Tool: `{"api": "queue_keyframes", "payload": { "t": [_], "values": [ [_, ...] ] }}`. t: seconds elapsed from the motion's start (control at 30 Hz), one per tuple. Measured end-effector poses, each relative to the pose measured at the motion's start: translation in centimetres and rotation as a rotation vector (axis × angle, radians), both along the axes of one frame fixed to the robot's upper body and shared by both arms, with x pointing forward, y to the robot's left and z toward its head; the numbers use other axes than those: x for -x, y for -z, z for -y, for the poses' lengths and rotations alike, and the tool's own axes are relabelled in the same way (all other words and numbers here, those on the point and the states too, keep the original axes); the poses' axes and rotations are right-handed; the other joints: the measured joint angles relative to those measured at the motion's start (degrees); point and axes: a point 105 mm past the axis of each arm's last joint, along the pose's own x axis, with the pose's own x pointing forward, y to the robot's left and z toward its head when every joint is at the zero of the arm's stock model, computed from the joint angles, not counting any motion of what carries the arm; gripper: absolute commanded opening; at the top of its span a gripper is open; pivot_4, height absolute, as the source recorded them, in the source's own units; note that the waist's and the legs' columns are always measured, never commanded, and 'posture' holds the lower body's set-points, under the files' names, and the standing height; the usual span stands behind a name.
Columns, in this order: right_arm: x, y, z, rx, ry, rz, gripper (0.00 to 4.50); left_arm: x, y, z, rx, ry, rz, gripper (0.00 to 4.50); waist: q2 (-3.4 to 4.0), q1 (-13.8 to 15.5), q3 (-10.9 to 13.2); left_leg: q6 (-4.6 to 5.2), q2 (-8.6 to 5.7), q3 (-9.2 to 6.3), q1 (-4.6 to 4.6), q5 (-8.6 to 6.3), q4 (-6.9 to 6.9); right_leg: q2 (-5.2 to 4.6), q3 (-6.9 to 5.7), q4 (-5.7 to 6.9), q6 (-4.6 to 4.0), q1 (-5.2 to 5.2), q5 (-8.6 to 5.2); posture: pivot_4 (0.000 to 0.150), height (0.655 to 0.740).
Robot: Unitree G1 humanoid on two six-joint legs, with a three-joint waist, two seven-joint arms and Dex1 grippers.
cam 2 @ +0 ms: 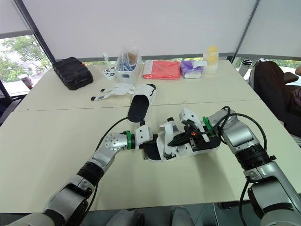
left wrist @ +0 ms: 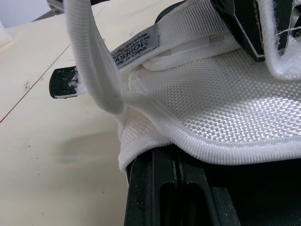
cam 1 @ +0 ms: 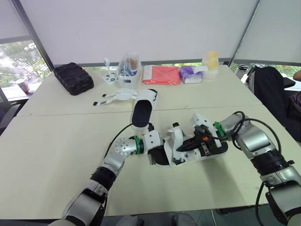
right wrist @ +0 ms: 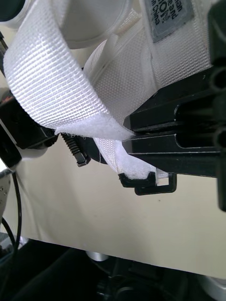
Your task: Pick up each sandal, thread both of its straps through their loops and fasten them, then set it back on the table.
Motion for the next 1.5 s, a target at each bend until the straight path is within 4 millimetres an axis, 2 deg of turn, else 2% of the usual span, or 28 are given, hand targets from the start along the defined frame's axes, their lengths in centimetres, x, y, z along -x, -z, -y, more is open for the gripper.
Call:
{"api": "queue_keyframes", "payload": {
  "t": [0.4, 0.63, 0.83, 1.13, 1.5],
  "values": [
    [-0.1, -0.7, 0.7, 0.088, -0.151, 0.130, 0.02, 0.1, 0.0, 0.1, 0.008, -0.007, -0.001, 0.00, 0.00, 0.02, 0.00, 0.01, -0.03, 0.00, 0.00, 0.00, 0.00, -0.03, 0.00, 0.00, 0.00, 0.01, 0.00, 0.150, 0.7400],
    [-0.2, -1.7, -0.2, 0.130, -0.248, 0.209, 0.02, 0.1, 0.1, -0.1, 0.015, -0.016, -0.001, 0.00, 0.00, -0.11, 0.00, 0.00, -0.03, -0.01, -0.01, 0.00, 0.00, -0.03, -0.01, 0.00, 0.00, -0.03, 0.00, 0.150, 0.7400],
    [0.3, -2.1, 0.2, 0.200, -0.312, 0.237, 0.02, 0.2, 0.1, 0.0, 0.021, -0.021, -0.002, 0.00, 0.01, -0.06, 0.00, 0.01, -0.04, -0.01, -0.02, -0.01, -0.02, -0.04, -0.01, 0.00, 0.01, -0.03, 0.00, 0.150, 0.7400],
    [0.2, -2.3, -0.4, 0.310, -0.494, 0.380, 0.02, 0.2, 0.1, 0.1, 0.024, -0.023, -0.007, 0.00, 0.01, -0.03, 0.00, 0.02, -0.05, -0.01, 0.01, -0.01, -0.02, -0.04, -0.02, -0.01, 0.02, 0.01, -0.01, 0.150, 0.7400],
    [0.6, -2.6, -1.7, 0.277, -0.535, 0.386, 0.02, 0.3, 0.1, 0.1, 0.032, -0.030, -0.012, 0.00, 0.04, -0.11, -0.01, 0.03, -0.04, -0.02, 0.03, -0.02, -0.05, -0.04, -0.02, -0.01, 0.01, 0.01, -0.01, 0.150, 0.7400]
  ]
}}
